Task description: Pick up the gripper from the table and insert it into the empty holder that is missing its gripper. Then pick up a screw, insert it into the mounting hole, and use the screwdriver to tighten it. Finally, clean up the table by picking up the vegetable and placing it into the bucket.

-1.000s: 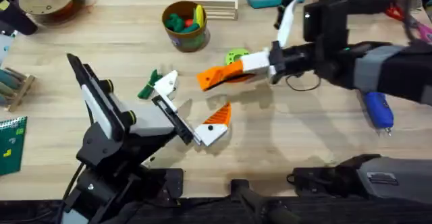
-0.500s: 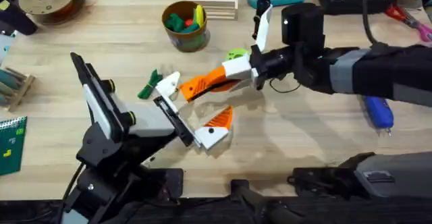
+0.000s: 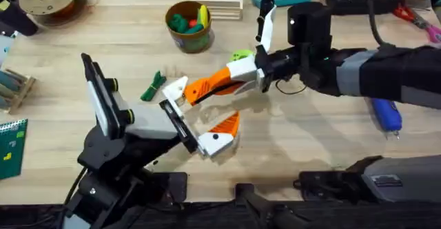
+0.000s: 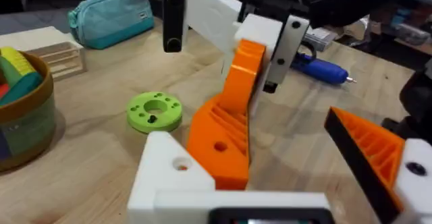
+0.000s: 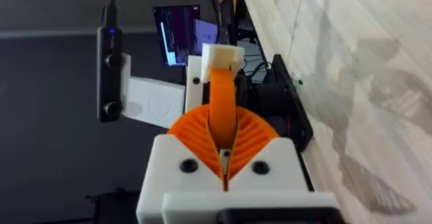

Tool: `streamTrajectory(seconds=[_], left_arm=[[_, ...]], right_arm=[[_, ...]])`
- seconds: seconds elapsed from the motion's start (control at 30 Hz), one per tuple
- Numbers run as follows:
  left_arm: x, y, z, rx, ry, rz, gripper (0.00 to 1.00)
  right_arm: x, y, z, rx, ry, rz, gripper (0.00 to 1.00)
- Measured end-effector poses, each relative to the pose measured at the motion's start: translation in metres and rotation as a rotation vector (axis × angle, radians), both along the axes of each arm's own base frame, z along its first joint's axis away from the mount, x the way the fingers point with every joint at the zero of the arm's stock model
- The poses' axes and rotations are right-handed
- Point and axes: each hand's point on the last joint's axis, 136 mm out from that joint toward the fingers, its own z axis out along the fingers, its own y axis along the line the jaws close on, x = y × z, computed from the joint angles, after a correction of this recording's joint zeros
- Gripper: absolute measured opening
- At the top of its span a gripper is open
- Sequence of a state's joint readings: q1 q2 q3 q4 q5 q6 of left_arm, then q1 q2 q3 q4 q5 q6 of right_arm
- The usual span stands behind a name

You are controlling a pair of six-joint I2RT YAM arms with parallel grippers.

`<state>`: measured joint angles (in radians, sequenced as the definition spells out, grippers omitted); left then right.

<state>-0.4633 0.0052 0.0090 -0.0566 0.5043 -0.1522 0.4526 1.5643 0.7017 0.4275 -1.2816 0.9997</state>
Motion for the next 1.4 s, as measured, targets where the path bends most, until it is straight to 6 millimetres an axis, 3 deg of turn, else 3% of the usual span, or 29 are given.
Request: streamTrajectory(seconds=[0.33,0.63,1.4], left_arm=[[-0.002,-0.001,0.000,-0.010,0.015,-0.011,0.987],[0.000,0.000,-0.001,-0.026,0.046,0.001,0.987],[0.005,0.004,-0.001,-0.038,0.064,0.037,0.987]], right_arm=[[0.001,0.002,-0.001,-0.012,0.019,-0.013,0.017],[0.000,0.015,-0.013,-0.024,0.055,0.001,0.017],[0.010,0.036,-0.014,-0.043,0.081,-0.018,0.016]])
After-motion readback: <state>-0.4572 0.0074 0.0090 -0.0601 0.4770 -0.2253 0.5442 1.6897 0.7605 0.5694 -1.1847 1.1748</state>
